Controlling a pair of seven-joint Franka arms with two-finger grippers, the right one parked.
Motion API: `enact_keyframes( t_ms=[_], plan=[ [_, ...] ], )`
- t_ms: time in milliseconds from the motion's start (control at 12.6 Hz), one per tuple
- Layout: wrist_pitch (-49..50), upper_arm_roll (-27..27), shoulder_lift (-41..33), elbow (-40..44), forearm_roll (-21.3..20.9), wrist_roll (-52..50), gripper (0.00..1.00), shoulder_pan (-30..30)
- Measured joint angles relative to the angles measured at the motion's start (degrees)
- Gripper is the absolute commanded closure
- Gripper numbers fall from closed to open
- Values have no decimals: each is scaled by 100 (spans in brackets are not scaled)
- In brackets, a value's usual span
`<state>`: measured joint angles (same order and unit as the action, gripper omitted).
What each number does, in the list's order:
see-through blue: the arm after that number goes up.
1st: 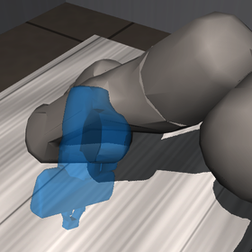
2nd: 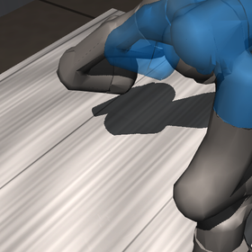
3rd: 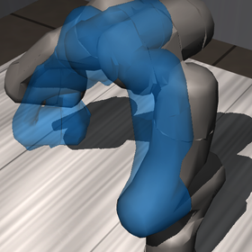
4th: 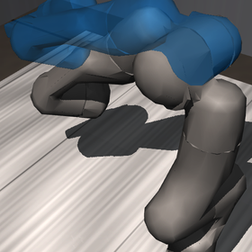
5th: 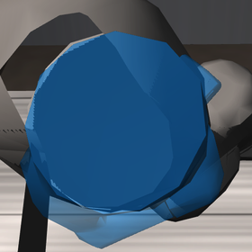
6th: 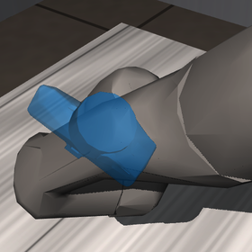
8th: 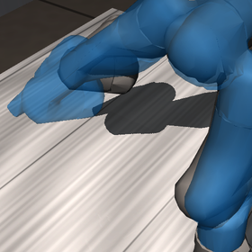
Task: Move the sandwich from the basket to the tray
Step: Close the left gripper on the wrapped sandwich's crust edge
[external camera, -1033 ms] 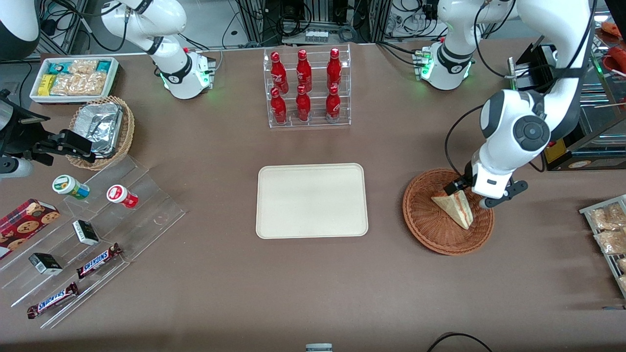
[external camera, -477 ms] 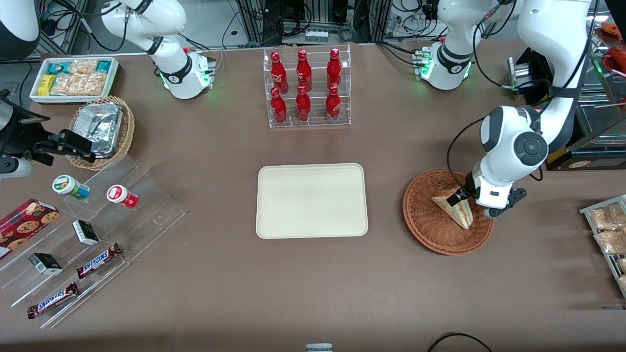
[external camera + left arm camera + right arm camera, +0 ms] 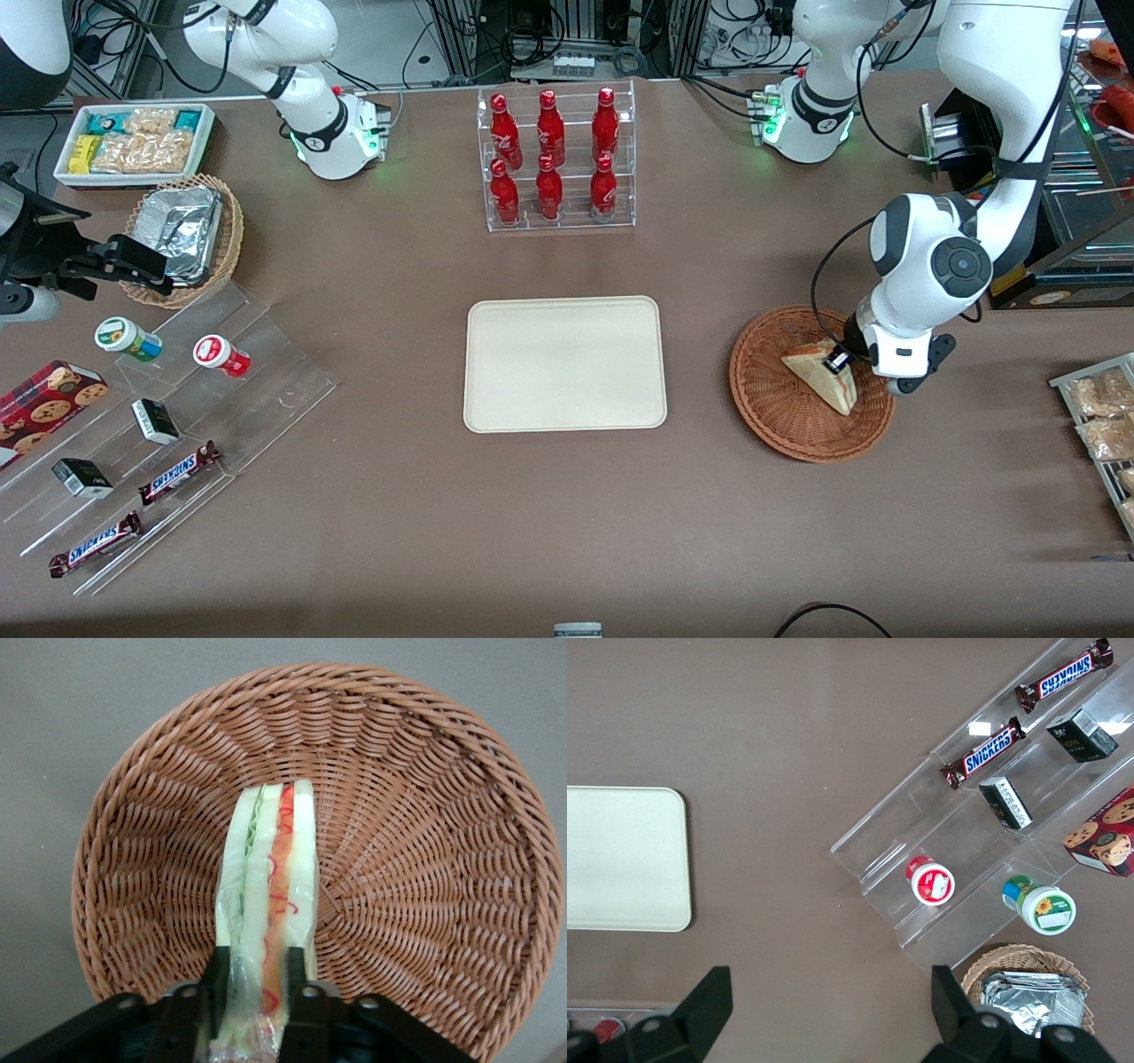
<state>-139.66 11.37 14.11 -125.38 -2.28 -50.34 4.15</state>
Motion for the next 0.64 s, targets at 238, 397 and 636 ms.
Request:
enact_keyframes(
  t_ms=[238,397,636],
  plan=[
    [-16,8,-1,1,0,-37,100,-1],
    [-9,17,-19,36,-5,-37,100,-1],
    [416,53,-69,312,-273,-35,100,-5]
  ],
)
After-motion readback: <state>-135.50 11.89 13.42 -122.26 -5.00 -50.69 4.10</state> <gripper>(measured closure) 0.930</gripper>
